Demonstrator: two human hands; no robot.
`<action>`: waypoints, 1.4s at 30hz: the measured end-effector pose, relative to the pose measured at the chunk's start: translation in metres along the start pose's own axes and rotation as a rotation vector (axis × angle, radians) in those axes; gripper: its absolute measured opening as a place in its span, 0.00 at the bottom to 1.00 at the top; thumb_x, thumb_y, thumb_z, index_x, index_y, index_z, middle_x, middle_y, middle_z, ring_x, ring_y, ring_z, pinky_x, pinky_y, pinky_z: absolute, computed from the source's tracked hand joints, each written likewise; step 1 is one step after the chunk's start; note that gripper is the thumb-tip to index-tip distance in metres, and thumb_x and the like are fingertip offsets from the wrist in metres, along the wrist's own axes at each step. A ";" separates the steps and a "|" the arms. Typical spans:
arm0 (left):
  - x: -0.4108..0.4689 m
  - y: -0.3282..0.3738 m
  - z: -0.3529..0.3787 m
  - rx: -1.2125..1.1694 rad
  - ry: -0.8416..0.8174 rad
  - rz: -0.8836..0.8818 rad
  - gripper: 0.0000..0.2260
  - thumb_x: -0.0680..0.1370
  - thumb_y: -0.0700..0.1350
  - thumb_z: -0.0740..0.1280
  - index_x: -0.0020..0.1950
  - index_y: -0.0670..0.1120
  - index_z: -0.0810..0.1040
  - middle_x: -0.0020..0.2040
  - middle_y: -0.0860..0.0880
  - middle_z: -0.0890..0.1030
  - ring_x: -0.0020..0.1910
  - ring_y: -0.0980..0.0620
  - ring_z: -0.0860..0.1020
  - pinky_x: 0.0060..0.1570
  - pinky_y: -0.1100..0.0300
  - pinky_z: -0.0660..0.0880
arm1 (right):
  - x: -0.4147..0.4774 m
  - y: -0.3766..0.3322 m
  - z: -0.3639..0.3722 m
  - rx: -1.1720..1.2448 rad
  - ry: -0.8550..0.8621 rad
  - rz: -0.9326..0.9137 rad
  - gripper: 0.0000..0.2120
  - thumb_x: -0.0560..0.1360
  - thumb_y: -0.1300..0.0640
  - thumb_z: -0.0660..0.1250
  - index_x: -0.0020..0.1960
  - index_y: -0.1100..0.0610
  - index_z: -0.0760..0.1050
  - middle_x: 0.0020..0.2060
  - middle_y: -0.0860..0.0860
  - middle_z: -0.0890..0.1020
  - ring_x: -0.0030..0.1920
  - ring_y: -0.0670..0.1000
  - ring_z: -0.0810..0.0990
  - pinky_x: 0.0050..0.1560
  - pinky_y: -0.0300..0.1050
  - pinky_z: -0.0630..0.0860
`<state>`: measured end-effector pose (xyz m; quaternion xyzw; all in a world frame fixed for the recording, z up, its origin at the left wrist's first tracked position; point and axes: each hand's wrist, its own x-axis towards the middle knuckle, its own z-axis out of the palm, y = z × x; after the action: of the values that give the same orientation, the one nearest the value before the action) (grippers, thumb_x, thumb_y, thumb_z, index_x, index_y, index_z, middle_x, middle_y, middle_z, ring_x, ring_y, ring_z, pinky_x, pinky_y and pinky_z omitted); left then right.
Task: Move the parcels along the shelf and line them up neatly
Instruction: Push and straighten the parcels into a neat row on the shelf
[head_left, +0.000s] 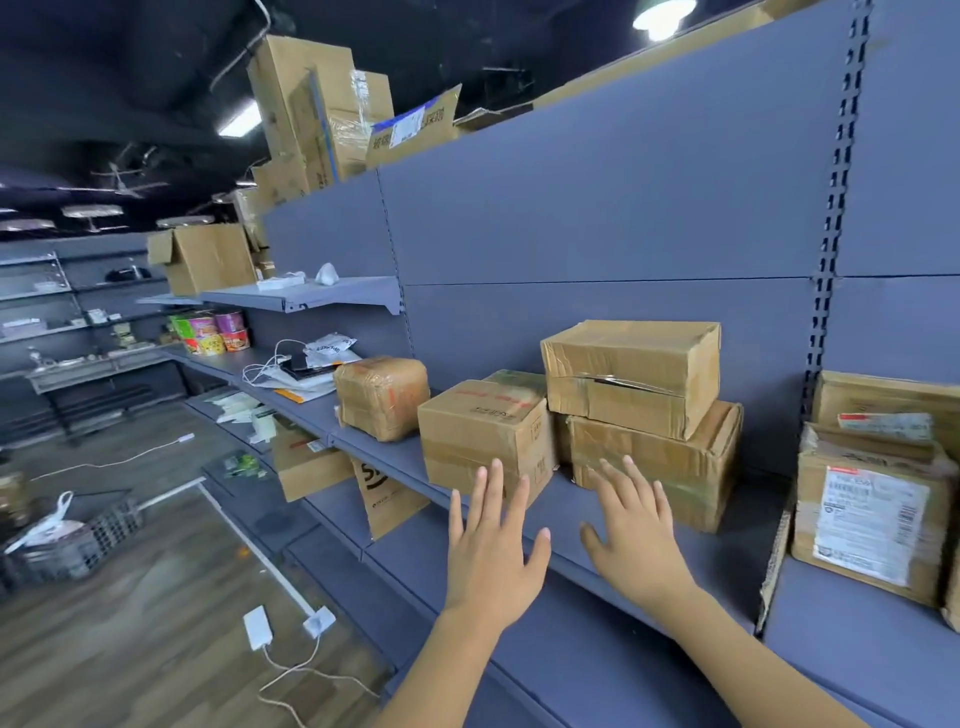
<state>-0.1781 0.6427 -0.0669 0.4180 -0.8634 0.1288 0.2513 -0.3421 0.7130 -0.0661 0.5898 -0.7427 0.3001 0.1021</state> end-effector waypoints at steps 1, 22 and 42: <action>0.005 -0.005 0.005 -0.001 -0.001 0.002 0.26 0.76 0.60 0.54 0.71 0.50 0.68 0.74 0.44 0.65 0.74 0.47 0.58 0.66 0.46 0.53 | 0.010 0.000 0.006 -0.008 0.005 -0.011 0.29 0.74 0.48 0.58 0.72 0.58 0.66 0.73 0.54 0.68 0.77 0.57 0.54 0.73 0.60 0.50; 0.256 -0.037 0.042 -0.159 0.046 0.072 0.30 0.75 0.64 0.42 0.77 0.60 0.48 0.78 0.51 0.40 0.76 0.54 0.36 0.73 0.52 0.35 | 0.259 0.026 -0.062 -0.349 -0.080 -0.016 0.31 0.74 0.36 0.62 0.71 0.50 0.65 0.65 0.49 0.74 0.62 0.55 0.74 0.59 0.50 0.71; 0.309 -0.065 0.104 -0.575 -0.325 0.402 0.15 0.80 0.56 0.56 0.62 0.53 0.74 0.78 0.50 0.54 0.77 0.54 0.44 0.75 0.52 0.48 | 0.260 0.023 -0.028 -0.634 -0.107 0.080 0.28 0.77 0.36 0.57 0.74 0.40 0.58 0.68 0.41 0.72 0.61 0.52 0.77 0.53 0.45 0.75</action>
<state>-0.3232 0.3547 0.0137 0.1677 -0.9576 -0.1399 0.1879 -0.4435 0.5194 0.0801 0.5139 -0.8261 0.0260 0.2297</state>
